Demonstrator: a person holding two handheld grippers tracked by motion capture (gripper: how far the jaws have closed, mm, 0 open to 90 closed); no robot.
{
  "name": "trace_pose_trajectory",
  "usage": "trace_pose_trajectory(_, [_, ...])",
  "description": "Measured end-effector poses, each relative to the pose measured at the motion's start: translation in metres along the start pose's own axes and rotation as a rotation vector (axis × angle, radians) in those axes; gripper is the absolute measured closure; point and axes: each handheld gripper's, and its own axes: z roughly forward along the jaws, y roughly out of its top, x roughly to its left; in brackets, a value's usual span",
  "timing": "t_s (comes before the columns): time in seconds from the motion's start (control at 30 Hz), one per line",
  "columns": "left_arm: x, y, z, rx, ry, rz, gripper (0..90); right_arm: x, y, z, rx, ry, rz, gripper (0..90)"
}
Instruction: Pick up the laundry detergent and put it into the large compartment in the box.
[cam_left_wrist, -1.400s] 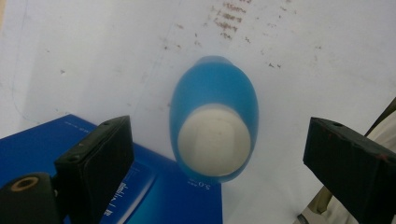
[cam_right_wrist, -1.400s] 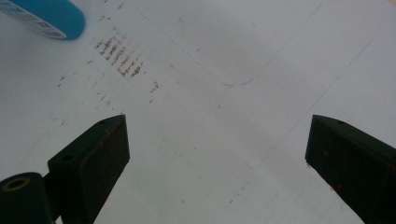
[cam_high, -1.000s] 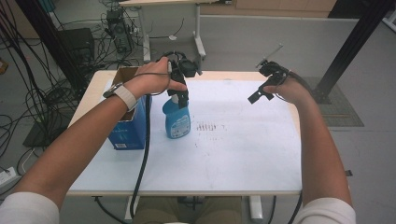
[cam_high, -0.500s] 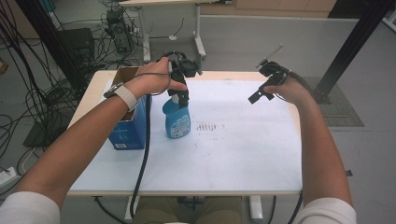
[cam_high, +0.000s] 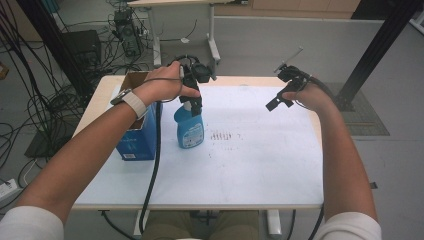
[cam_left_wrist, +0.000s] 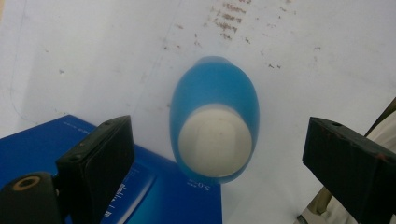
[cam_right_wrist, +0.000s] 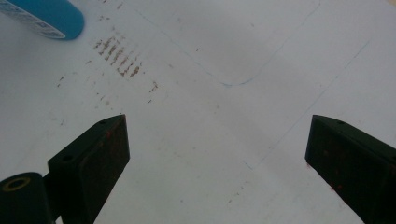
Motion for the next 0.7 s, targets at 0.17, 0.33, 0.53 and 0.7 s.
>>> trace_pose_trajectory(0.17, [0.0001, 0.0002, 0.0002, 0.000, 0.001, 0.000, 9.6, 0.0002, 0.0001, 0.0001, 0.000, 0.002, -0.002, 6.3])
trace_pose_trajectory(0.33, [-0.0001, -0.0006, 0.0004, -0.004, 0.000, -0.005, 9.9, 0.0003, 0.0001, -0.0002, 0.003, -0.001, 0.001, 6.3])
trace_pose_trajectory(0.53, [0.0013, -0.0017, 0.0003, -0.006, -0.001, -0.008, 10.0, -0.0001, -0.0005, -0.0007, 0.000, -0.002, 0.001, 6.3])
trace_pose_trajectory(0.7, [0.0003, -0.0007, 0.0009, -0.005, 0.000, -0.007, 10.2, 0.0002, -0.0002, -0.0006, 0.000, -0.002, 0.001, 6.3])
